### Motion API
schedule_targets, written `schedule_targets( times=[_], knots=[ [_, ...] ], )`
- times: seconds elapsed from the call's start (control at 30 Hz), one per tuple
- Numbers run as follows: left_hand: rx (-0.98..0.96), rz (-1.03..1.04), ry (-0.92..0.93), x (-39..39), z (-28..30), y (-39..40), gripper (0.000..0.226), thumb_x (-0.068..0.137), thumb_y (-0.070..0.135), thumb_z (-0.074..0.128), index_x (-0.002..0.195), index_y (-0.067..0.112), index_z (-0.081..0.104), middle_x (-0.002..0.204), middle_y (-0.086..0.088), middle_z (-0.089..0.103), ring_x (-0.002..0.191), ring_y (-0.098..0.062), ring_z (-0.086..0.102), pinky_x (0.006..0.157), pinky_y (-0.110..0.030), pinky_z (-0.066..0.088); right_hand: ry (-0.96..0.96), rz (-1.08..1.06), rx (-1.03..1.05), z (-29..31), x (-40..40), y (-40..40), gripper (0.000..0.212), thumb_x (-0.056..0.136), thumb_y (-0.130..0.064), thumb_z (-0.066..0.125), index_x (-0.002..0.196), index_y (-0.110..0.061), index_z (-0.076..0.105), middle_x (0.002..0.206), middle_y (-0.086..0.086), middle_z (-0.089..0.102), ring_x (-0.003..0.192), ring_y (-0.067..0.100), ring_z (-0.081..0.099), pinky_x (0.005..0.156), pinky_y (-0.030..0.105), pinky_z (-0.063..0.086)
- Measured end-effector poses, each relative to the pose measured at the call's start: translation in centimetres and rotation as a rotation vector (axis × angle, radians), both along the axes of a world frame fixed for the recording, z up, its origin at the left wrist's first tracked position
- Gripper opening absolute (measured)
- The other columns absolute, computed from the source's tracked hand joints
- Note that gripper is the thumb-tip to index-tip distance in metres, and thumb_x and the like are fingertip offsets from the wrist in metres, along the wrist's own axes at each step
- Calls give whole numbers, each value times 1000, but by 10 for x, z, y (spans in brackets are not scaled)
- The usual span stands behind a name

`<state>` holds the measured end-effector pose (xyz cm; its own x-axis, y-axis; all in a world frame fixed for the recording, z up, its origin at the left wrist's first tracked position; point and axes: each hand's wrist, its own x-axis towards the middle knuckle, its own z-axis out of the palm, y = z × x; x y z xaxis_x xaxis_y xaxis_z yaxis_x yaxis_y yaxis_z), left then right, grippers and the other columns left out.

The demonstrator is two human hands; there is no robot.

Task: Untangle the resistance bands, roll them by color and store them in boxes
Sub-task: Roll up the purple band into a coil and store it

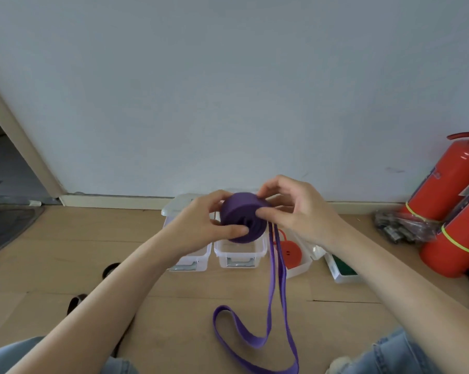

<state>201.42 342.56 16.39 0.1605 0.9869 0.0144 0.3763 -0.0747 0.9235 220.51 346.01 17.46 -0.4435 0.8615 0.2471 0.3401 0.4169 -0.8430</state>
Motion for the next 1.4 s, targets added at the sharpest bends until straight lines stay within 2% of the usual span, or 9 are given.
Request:
schedule_targets(
  times=[0.13, 0.33, 0.5, 0.7, 0.83, 0.97, 1.1, 1.3, 1.4],
  knots=[
    [-36, -20, 72, 2, -4, 1, 26, 74, 16, 76, 99, 14, 68, 89, -6, 73, 83, -17, 69, 77, -35, 58, -215, 52, 113, -5, 0, -1, 24, 79, -12, 72, 86, -27, 55, 89, -5, 70, 86, 6, 66, 81, 20, 52],
    [-48, 89, -322, -3, 8, -2, 42, 56, 28, 78, 95, 15, 71, 87, -3, 74, 81, -15, 71, 63, -20, 55, 366, 29, -229, -4, -1, -1, 27, 61, -31, 80, 79, -25, 61, 86, -2, 73, 81, 13, 70, 70, 19, 52],
    [-126, 146, -545, -3, 7, -1, 46, 63, 29, 72, 105, 11, 67, 97, -6, 73, 90, -16, 69, 75, -28, 58, 390, 26, -275, -14, -13, -6, 30, 73, -14, 77, 91, -20, 54, 89, -1, 72, 84, 20, 70, 72, 25, 54],
    [-139, -42, -129, -9, 2, 1, 32, 73, 18, 76, 104, 22, 67, 96, 5, 73, 91, -10, 69, 77, -21, 55, -1, 84, -16, -2, -5, -2, 32, 79, -6, 70, 95, -33, 63, 94, -13, 70, 91, 6, 65, 85, 21, 50],
    [-93, 1, -215, -2, 2, -1, 28, 71, 16, 76, 99, 15, 69, 89, 0, 74, 83, -12, 71, 65, -16, 53, 86, 96, -59, -2, -3, -3, 30, 80, -9, 71, 100, -30, 65, 96, -16, 70, 92, 0, 64, 79, 13, 49],
    [-89, 125, -477, -11, 10, 3, 45, 64, 30, 70, 105, 10, 67, 95, -4, 74, 90, -16, 70, 70, -20, 56, 293, -16, -223, -1, 2, 1, 31, 75, -11, 75, 98, -21, 56, 94, -4, 70, 87, 9, 68, 74, 18, 53],
    [-118, 125, -629, -9, 7, 1, 43, 73, 27, 66, 111, 7, 64, 104, -8, 72, 96, -19, 69, 75, -22, 55, 313, -7, -266, -2, -2, 2, 20, 75, -14, 75, 87, -14, 59, 88, 1, 70, 83, 17, 69, 81, 29, 55],
    [-152, 122, -624, -2, -3, 0, 45, 72, 24, 67, 113, 6, 62, 104, -7, 72, 97, -19, 68, 79, -24, 56, 230, -80, -173, -6, -5, 1, 25, 74, -10, 76, 88, -13, 56, 94, 8, 67, 84, 22, 68, 80, 32, 55],
    [-139, 97, -277, -8, -1, 3, 38, 74, 19, 73, 111, 16, 63, 106, 1, 71, 99, -14, 67, 91, -30, 52, 77, -50, -51, 1, 1, 4, 24, 76, -5, 73, 89, -19, 58, 95, 0, 67, 87, 11, 66, 82, 22, 53]
  ],
)
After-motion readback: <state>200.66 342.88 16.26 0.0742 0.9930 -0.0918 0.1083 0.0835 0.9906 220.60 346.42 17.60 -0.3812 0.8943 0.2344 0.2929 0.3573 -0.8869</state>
